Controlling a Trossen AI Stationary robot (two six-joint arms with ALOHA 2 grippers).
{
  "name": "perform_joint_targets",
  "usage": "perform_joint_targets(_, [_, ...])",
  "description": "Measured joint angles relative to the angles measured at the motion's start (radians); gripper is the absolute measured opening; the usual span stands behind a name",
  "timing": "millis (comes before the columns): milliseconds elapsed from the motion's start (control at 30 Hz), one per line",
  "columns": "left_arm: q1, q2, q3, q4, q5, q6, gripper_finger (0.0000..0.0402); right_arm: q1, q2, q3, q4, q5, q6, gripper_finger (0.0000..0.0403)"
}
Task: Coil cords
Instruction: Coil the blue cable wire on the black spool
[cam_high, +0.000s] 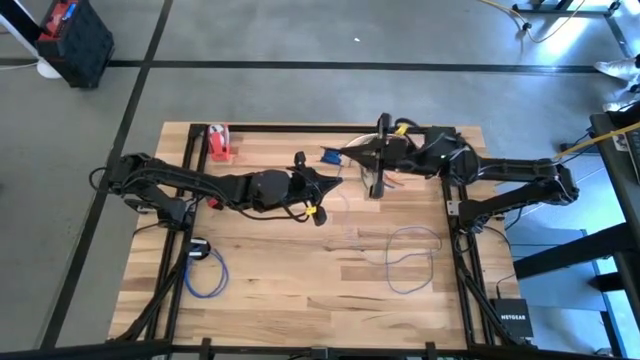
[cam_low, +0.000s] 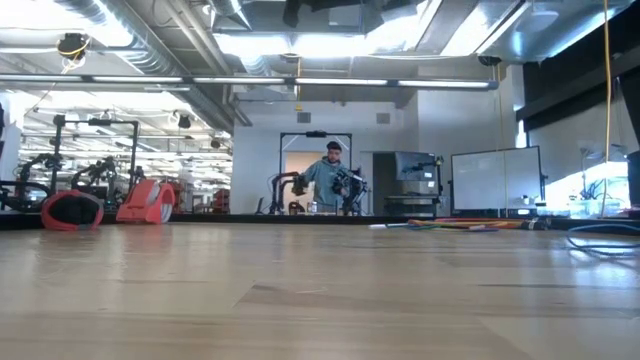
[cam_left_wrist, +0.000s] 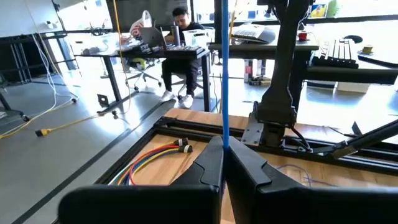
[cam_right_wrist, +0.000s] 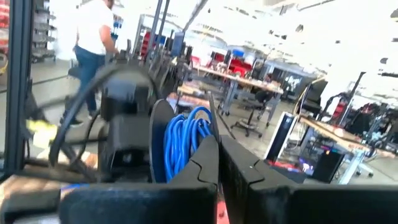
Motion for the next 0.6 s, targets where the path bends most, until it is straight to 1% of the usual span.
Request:
perform_joint_targets(333, [0.0, 0.002, -0.002, -0.029, -0.004, 0.0, 0.0003, 0.0, -0.004, 0.143, -0.067, 0.001, -0.02, 0.0005])
perform_joint_targets(500, [0.0, 0.002, -0.002, -0.046, -0.004, 0.001, 0.0003, 0.0, -0.004, 0.191, -0.151, 0.0, -0.02, 0.0005])
perform_joint_targets(600, [0.0, -0.016, -0.003, -0.073, -0.025, 0.027, 0.0003, 0.0, -0.004, 0.216, -0.237, -0.042, -0.02, 0.0005])
